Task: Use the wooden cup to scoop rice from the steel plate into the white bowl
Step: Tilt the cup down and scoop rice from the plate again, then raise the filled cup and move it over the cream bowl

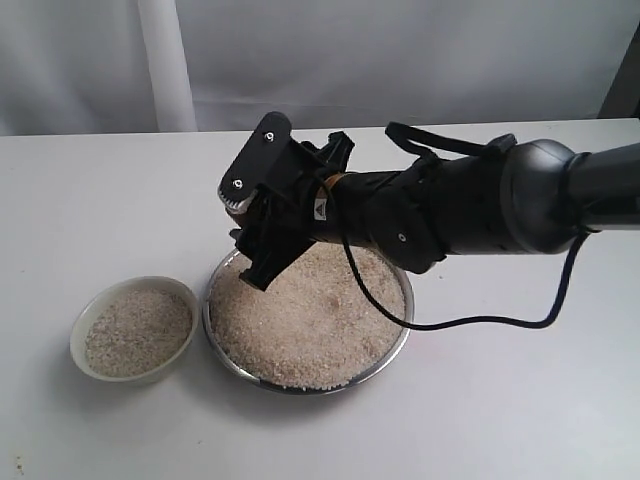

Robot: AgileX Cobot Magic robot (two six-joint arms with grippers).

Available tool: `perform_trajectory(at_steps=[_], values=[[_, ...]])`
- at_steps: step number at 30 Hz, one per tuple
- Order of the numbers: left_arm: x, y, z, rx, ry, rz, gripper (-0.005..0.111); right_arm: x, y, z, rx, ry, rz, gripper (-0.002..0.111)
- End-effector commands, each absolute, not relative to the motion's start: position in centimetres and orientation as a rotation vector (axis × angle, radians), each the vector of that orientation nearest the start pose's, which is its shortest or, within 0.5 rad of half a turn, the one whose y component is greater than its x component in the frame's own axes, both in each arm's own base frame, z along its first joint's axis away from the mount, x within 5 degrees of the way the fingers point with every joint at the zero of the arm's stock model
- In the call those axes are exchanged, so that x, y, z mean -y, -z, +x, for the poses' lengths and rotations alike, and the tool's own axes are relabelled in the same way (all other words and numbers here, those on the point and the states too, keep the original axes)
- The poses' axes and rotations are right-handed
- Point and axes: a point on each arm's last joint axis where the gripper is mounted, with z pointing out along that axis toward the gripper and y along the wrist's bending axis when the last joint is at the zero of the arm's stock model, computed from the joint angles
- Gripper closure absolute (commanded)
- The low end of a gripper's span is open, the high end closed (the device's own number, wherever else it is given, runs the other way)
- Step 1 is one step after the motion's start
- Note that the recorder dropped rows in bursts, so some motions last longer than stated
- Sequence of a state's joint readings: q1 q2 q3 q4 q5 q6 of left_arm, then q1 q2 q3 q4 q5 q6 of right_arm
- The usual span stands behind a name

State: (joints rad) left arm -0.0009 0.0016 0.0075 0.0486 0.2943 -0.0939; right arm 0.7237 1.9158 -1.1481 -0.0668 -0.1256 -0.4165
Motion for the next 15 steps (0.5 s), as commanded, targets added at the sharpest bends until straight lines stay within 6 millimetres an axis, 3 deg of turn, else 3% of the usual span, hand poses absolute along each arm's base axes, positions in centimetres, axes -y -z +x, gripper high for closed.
perform_trajectory(at_steps=[1,5,8,10,15], values=[[-0.1,-18.7,5.5,-1.767,0.032,-0.053,0.107,-28.5,-20.2,30.7,-1.665,-0.140,-1.245,0.108],[-0.1,-18.7,5.5,-1.767,0.032,-0.053,0.107,-30.7,-22.7,30.4,-1.657,-0.144,-1.311,0.108],[-0.1,-18.7,5.5,-1.767,0.032,-0.053,0.107,-33.6,-25.7,29.6,-1.551,-0.082,-1.448,0.108],[-0.1,-18.7,5.5,-1.767,0.032,-0.053,0.107,-35.0,-26.5,29.5,-1.535,-0.010,-1.543,0.108],[-0.1,-18.7,5.5,-1.767,0.032,-0.053,0.107,-38.7,-25.0,29.8,-1.500,0.275,-1.793,0.108]])
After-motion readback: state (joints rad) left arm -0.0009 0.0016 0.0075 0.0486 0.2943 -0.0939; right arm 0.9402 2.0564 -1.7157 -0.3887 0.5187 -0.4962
